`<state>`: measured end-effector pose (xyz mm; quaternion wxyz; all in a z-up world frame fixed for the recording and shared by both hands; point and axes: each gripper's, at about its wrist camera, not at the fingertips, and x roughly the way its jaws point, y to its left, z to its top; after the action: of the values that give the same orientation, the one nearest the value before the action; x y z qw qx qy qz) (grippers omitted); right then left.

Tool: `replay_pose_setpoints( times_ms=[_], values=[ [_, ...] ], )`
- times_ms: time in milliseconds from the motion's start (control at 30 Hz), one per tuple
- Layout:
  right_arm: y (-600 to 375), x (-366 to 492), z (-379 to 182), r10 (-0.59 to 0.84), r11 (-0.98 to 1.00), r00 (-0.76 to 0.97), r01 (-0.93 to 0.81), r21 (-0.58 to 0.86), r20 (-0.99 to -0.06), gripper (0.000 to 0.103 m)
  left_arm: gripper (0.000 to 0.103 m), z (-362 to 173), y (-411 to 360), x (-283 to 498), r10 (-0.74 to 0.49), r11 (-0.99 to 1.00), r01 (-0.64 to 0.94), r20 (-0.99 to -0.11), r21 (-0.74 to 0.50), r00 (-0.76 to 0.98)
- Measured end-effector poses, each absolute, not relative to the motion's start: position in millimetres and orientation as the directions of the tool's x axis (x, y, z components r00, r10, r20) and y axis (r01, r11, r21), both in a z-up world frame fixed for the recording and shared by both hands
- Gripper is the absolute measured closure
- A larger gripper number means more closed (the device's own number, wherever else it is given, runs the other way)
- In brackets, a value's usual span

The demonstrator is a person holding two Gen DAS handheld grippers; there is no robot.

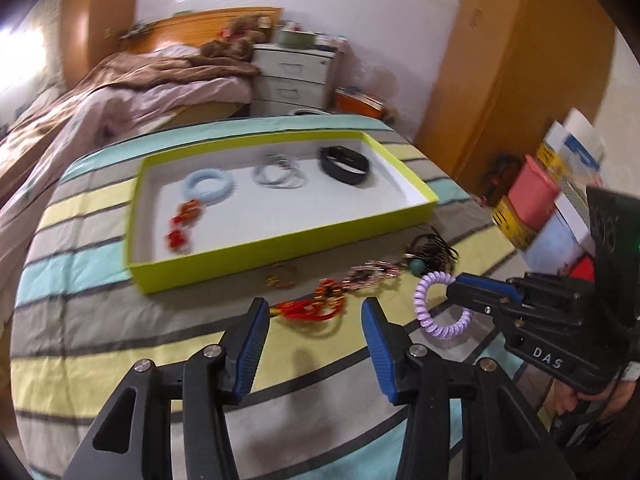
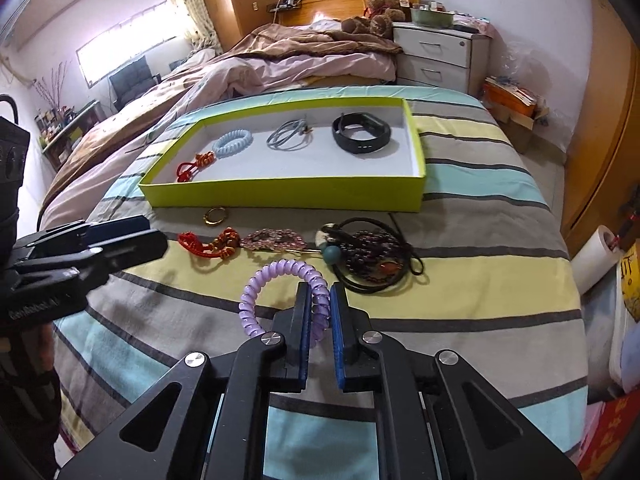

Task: Organize jewelry
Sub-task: 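Grasp the lavender coiled hair tie with the right tool, then grasp the red knotted ornament with the left tool while the right tool lifts the lavender hair tie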

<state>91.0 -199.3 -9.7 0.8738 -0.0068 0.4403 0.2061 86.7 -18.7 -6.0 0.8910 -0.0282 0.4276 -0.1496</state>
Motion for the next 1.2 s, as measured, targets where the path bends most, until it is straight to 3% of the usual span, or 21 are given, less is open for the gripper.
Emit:
replay_pose_setpoints(
  times_ms=[267, 733, 867, 1200],
  values=[
    [-212.6, 88.0, -7.5, 0.365, 0.916, 0.535, -0.351, 0.192, -0.762, 0.093, 0.055, -26.2, -40.0, 105.9, -0.194, 0.967, 0.247, -0.799, -0.059, 0.569],
    [-217.1, 90.9, -8.3, 0.389, 0.91, 0.537, -0.352, 0.219, -0.749, 0.093, 0.057, -37.3, -47.6, 115.9, -0.153, 0.967, 0.253, -0.82, -0.011, 0.551],
    [-217.8, 91.1, -8.8, 0.39, 0.909, 0.539, -0.353, 0.22, -0.746, 0.093, 0.072, -36.7, -51.1, 115.4, -0.161, 0.965, 0.264, -0.819, -0.012, 0.551],
    [-217.4, 92.1, -9.2, 0.392, 0.91, 0.538, -0.349, 0.225, -0.746, 0.093, 0.084, -35.4, -49.3, 110.8, -0.173, 0.967, 0.251, -0.818, -0.036, 0.549]
  ],
)
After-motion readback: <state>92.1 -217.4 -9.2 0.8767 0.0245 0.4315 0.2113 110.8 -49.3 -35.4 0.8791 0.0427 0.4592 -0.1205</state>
